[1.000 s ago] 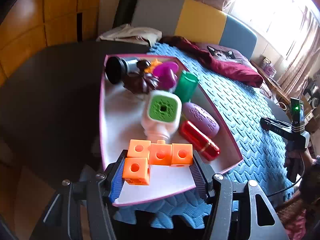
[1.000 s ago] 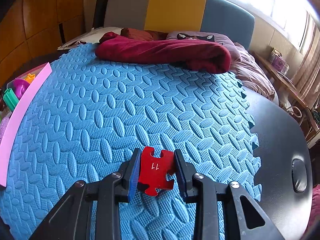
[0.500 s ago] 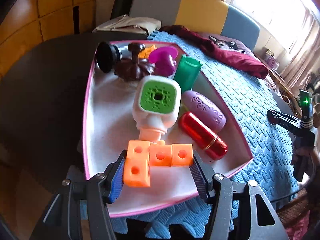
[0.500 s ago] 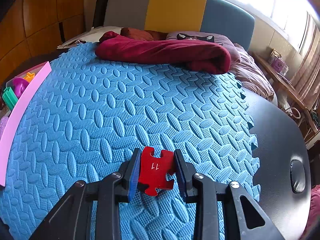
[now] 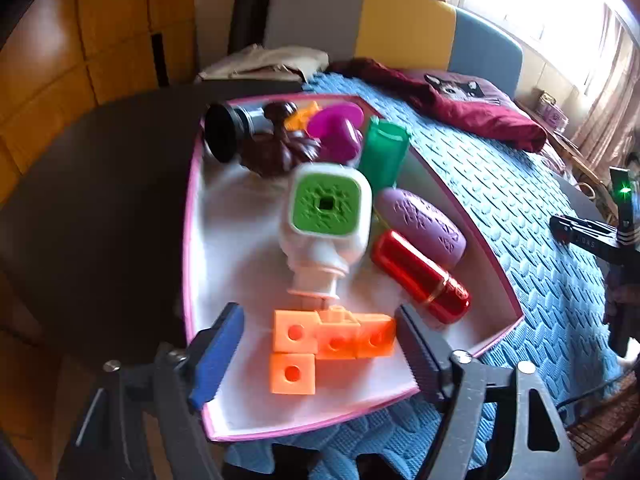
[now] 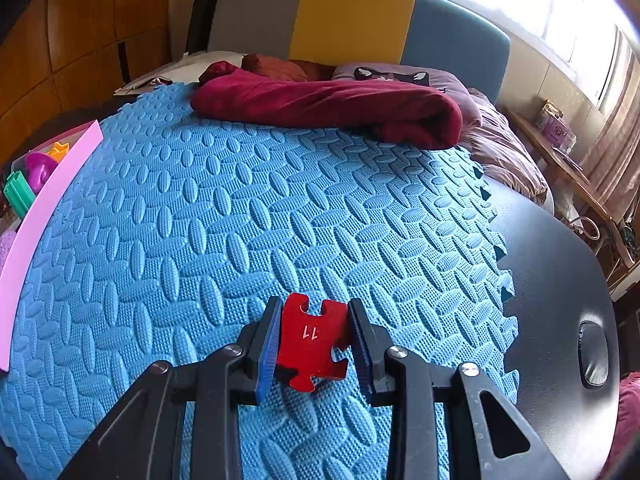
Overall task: Organize rigid objects
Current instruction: 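Carry the red puzzle piece into the white tray and open the right tool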
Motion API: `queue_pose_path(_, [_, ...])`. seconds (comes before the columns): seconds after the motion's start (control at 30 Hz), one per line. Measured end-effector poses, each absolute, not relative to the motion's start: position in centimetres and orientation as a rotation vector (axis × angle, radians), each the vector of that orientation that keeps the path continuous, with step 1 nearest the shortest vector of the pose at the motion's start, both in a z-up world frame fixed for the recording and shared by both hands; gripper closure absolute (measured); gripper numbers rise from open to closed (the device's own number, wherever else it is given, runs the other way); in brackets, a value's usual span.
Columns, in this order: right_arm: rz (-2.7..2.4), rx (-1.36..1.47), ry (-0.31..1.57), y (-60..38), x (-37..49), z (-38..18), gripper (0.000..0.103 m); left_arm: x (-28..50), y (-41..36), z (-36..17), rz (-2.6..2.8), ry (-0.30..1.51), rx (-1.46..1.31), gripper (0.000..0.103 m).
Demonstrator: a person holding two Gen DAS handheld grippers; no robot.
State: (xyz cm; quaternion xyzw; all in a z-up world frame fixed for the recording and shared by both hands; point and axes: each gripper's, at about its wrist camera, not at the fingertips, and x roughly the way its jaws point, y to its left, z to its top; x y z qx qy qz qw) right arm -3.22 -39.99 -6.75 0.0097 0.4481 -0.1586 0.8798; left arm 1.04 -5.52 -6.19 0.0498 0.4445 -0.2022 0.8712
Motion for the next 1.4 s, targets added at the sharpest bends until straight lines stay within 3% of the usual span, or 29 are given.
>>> queue_pose_path(0.33, [-0.326,0.066,0.949,-40.5,-3.2,-6.6,0.071,1.0,-4.2,-4.5,-0.350,0.852,0.117,0.023])
queue_pose_path(0.47, [-0.255,0.132,0.940,-40.5,-3.2,-6.0,0.071,1.4,-3.1,-3.7,-0.310,0.822,0.098,0.020])
queue_pose_path(0.53, [-0.225,0.136,0.914,-39.7,-3.3,-5.3,0.071,1.6,-2.5,-3.3,-0.289,0.807,0.088,0.012])
queue_pose_path(0.9, [0.204,0.095,0.783,-25.0,-1.9,-0.2,0.071,2.4,0.1,-2.6,-0.195,0.780,0.016,0.000])
queue_pose_path(1.17, [0.343,-0.025,0.848,-15.3,0.8,-2.3,0.071,2.1,1.6,-2.2,-0.112,0.716,0.030,0.000])
queue_pose_path(1.4, [0.349,-0.053,0.867,-13.6,1.7,-4.5,0.070,2.1,2.5,-2.5,-0.054,0.722,0.024,0.000])
